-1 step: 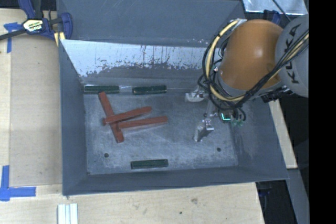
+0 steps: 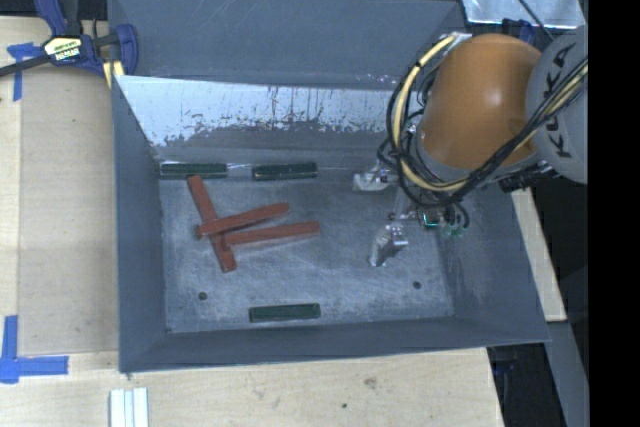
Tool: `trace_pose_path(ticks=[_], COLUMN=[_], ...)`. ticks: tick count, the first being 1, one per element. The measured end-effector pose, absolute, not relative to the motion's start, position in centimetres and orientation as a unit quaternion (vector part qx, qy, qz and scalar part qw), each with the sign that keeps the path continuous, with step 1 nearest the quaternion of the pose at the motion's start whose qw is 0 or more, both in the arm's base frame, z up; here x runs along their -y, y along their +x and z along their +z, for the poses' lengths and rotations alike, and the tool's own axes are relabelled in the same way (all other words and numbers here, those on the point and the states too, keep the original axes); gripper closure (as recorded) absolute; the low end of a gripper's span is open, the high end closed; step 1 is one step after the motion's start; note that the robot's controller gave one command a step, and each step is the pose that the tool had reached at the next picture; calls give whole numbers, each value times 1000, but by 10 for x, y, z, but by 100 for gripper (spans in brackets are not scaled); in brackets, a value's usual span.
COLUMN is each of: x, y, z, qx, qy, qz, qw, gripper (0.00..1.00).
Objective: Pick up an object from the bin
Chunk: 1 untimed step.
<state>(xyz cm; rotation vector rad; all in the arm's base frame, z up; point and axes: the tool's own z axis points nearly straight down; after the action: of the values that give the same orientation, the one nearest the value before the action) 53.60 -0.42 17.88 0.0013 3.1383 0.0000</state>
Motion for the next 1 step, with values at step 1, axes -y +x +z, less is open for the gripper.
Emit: trace_pose_path(ticks=[1], x=[-52], y=[558], z=[78], qx=[-999], qy=[39], qz=[1], qw=[9], gripper=[100])
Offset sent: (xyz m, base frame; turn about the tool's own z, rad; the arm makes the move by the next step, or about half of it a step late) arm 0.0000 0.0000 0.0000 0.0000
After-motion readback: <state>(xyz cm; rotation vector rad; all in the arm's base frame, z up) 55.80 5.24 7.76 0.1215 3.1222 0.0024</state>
